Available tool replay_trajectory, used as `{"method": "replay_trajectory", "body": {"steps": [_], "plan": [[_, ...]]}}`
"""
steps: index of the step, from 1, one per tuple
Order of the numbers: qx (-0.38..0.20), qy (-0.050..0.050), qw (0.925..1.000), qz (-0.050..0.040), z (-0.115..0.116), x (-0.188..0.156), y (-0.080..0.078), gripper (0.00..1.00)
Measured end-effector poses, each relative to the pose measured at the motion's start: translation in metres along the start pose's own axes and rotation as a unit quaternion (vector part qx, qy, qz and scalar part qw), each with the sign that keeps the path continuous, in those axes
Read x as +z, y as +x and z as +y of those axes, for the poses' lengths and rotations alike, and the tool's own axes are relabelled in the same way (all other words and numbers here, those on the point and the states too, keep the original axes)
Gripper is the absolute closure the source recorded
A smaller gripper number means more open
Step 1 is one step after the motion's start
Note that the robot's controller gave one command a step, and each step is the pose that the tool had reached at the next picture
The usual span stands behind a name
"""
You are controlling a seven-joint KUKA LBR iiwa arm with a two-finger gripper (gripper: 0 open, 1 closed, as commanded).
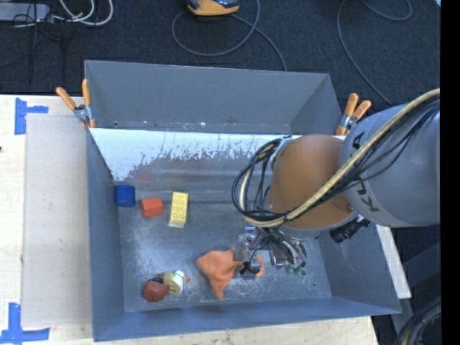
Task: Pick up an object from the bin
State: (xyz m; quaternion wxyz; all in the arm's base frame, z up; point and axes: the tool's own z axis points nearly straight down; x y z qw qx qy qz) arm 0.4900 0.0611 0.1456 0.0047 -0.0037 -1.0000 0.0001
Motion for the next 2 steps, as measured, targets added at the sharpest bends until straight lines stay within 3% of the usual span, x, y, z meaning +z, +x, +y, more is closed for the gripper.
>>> {"method": "replay_trajectory", "body": {"steps": [2], "plan": [[0.006, 0.0, 1.0, -0.0001, -0.001, -0.056, -0.002, 1.0]]}}
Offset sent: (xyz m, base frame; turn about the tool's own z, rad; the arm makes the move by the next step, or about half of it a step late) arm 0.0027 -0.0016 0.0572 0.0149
